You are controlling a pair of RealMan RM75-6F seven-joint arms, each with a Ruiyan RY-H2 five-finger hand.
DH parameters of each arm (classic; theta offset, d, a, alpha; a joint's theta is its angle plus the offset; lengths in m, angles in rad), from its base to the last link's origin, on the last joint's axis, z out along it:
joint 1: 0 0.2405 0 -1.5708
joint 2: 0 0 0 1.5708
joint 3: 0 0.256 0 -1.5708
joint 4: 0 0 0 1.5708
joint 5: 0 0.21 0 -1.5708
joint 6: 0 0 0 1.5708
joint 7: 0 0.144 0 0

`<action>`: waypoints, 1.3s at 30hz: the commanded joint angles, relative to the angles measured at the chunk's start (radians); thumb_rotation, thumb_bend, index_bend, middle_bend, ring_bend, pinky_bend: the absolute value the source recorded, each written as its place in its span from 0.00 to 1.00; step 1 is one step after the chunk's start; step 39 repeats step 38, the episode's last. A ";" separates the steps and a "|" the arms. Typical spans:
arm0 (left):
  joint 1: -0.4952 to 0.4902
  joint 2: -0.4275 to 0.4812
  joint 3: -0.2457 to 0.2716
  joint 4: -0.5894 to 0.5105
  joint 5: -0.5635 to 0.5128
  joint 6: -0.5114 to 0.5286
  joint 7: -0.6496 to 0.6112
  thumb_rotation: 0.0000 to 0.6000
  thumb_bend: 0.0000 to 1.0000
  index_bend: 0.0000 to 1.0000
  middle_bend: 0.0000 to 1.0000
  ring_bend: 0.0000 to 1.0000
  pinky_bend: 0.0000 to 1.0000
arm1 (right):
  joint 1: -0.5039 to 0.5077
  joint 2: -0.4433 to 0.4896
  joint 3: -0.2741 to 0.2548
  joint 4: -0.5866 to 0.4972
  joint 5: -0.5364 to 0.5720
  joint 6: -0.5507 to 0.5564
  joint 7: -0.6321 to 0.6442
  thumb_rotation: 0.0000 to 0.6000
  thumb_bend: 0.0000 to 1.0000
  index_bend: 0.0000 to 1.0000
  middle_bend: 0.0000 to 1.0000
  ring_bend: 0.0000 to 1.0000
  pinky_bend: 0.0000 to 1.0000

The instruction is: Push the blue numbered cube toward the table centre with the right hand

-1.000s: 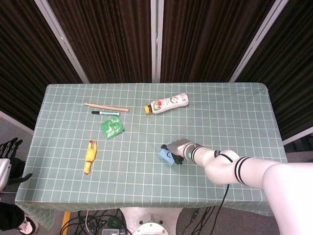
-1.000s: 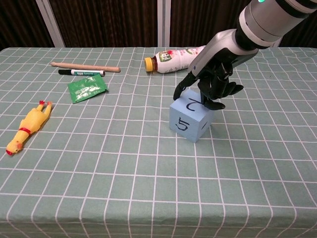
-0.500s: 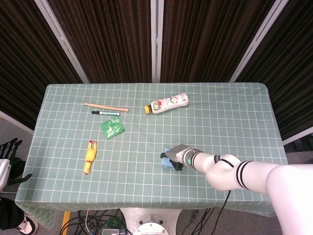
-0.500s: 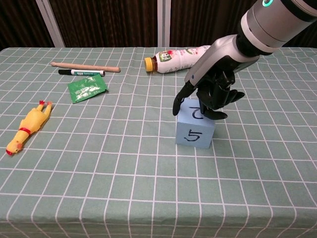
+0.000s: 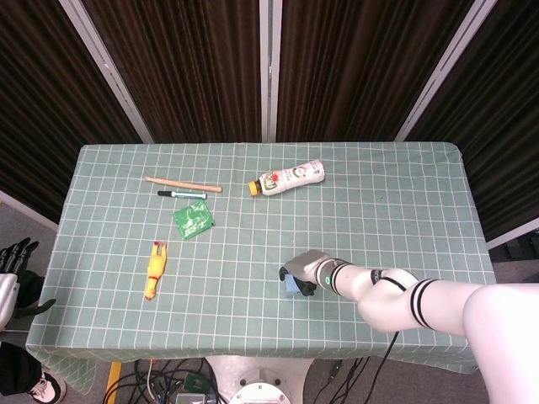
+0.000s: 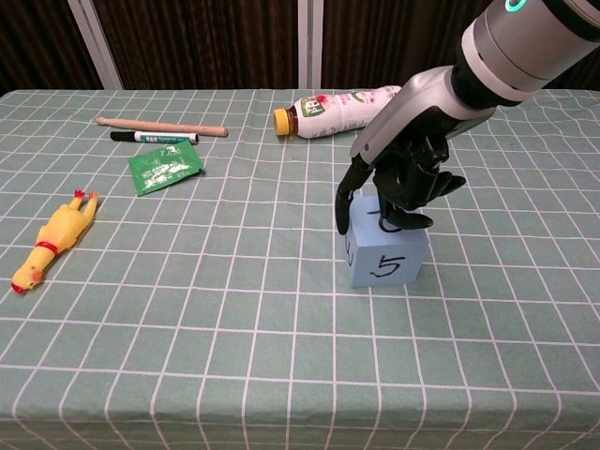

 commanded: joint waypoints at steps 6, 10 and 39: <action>-0.001 0.012 -0.004 -0.029 0.009 0.014 0.023 1.00 0.01 0.04 0.00 0.00 0.00 | -0.139 0.232 -0.034 -0.197 -0.126 0.251 -0.095 1.00 1.00 0.00 0.94 0.86 0.79; -0.001 0.020 -0.005 -0.063 0.014 0.023 0.047 1.00 0.01 0.04 0.00 0.00 0.00 | -0.346 0.314 -0.174 -0.352 -0.192 0.727 -0.407 1.00 1.00 0.00 0.94 0.86 0.79; -0.007 -0.015 -0.008 -0.180 0.056 0.076 0.198 1.00 0.01 0.04 0.00 0.00 0.00 | -1.564 -0.161 0.003 0.548 -0.710 1.625 -0.076 1.00 0.00 0.00 0.00 0.00 0.00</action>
